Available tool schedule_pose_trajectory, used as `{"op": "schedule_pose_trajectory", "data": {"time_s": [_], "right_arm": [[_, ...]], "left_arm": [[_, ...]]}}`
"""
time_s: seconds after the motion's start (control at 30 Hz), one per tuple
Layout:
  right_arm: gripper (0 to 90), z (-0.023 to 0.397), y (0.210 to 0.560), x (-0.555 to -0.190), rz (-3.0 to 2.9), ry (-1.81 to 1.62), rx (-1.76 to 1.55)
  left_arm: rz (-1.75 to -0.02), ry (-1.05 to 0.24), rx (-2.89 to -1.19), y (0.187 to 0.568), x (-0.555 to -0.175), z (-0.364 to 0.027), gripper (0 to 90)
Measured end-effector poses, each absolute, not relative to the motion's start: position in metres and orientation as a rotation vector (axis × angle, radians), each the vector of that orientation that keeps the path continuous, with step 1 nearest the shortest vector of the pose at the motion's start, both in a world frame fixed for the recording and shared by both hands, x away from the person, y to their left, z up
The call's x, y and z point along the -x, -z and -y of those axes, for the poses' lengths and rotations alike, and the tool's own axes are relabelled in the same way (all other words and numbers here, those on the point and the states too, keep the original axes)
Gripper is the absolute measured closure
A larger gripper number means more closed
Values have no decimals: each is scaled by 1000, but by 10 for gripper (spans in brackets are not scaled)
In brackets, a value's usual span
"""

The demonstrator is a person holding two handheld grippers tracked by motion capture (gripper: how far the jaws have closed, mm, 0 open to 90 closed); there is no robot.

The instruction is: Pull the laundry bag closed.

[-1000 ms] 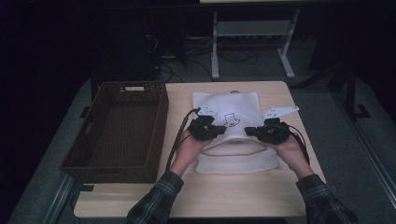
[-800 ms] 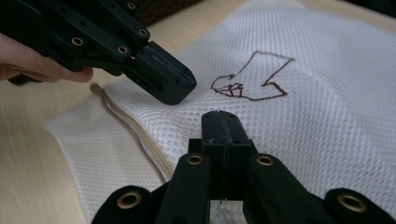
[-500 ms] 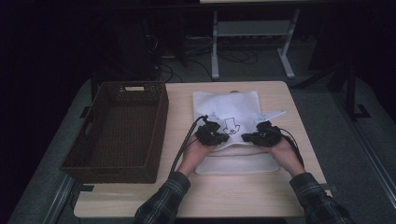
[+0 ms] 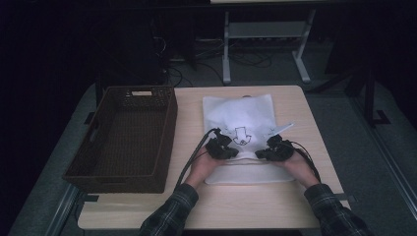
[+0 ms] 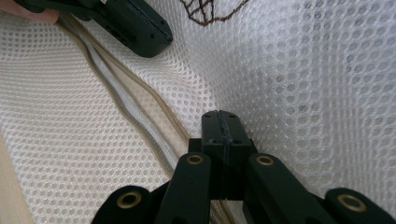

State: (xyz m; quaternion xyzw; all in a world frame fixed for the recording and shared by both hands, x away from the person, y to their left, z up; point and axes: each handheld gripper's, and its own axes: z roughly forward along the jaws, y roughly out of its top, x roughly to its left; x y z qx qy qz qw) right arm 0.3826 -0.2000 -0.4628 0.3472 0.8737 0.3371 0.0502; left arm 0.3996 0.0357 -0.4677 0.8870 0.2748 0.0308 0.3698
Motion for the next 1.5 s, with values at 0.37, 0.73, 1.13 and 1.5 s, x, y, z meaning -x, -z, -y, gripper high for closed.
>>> {"op": "schedule_pose_trajectory", "data": {"time_s": [0.37, 0.73, 1.13, 1.5], "right_arm": [[710, 206, 444, -373, -2638, -1161, -1008], [377, 204, 438, -363, -2669, -1205, -953], [182, 194, 429, -357, -2597, -1258, -890], [181, 180, 422, -355, -2527, -1306, -907]], "left_arm": [[-730, -75, -2260, 454, -384, -49, 644], [-772, -44, -2232, 438, -357, -75, 290], [-782, -174, -2246, 437, -325, -92, 173], [-840, -243, -2173, 434, -301, -119, 174]]}}
